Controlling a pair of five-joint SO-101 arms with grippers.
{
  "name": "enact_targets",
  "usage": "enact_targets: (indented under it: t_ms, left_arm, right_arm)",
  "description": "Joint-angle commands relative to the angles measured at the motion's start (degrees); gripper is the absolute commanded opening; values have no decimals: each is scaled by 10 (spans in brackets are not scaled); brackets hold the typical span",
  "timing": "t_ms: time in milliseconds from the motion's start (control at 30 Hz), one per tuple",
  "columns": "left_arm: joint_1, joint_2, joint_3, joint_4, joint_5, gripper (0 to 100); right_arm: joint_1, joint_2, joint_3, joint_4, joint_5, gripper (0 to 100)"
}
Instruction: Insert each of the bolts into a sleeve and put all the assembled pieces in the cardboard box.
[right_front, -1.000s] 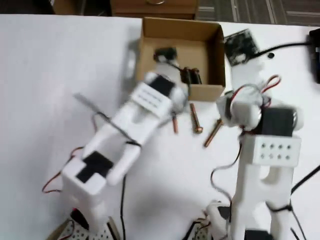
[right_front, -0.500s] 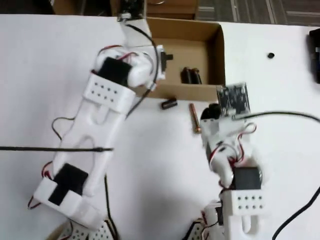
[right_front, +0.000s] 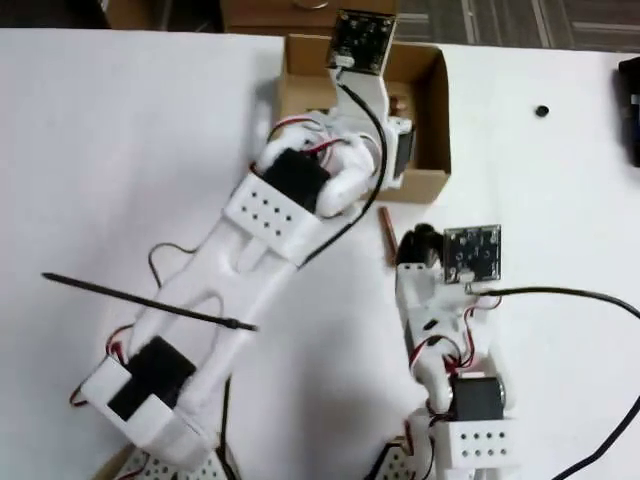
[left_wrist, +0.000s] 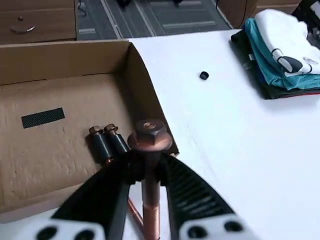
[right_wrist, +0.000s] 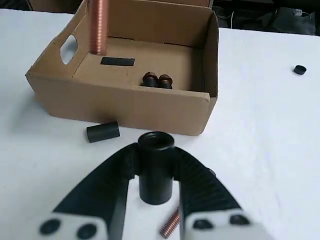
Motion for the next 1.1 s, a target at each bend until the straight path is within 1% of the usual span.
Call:
enact_targets:
  t_ms: [0,100,200,333,467,600,800,967,1067]
  left_arm:
    - [20,-42,22,-50,-3,20]
    - [21,-48,41,-76,-3,20]
    - [40,-77,78,-94,-3,21]
    - [47,-127,161,-175,-4,21]
    - [69,-164,240,-215,-4,21]
    - [72,-171,260,-219,0,21]
    - [100,-171,260,-222,1,21]
    - [100,-170,286,-247,3,21]
    - [99,-171,302,-247,3,21]
  right_arm:
    - [-2,-26,4,-10,-18,19]
    - [1,-27,6,-5,-55,19]
    - [-2,-23,9,-8,-69,19]
    - [-2,-23,11,-5,-80,19]
    - [-2,-23,12,-5,-86,19]
    - [-2,-23,12,-5,-86,19]
    - [-3,-25,12,-6,-86,19]
    - [-3,-27,11,-7,-86,19]
    - [-3,-27,11,-6,-86,19]
